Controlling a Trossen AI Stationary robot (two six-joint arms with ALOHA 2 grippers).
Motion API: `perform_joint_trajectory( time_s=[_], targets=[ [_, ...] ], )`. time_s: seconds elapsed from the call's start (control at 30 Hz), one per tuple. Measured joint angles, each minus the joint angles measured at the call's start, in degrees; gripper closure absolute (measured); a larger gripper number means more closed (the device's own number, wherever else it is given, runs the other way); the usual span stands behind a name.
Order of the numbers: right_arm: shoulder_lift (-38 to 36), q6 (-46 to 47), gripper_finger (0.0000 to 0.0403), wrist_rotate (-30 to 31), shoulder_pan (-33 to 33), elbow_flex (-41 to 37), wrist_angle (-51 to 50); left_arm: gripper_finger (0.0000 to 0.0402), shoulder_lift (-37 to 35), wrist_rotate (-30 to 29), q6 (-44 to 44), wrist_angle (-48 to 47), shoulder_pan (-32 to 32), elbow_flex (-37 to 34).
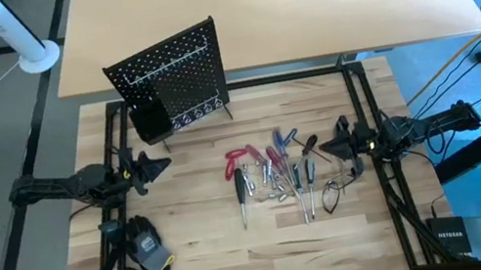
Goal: Hang tools onto peg board
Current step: Hang the blue screwdriver onto the peg board
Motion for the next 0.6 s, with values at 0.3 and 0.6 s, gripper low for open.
perform_joint_trajectory(
  time_s=[0.3, 0.6],
  targets=[
    [0.2, -7.0, 0.0377, 8.3, 0.0, 0.0, 2.4, 0.0396, 0.0, -2.1, 12.4, 0.1, 0.0, 0.0],
    [8.2, -6.4, 0.0377, 9.3, 0.0, 5.5, 4.8, 0.0396, 0.0, -2.6, 24.2, 9.2, 0.0, 0.1]
  ],
)
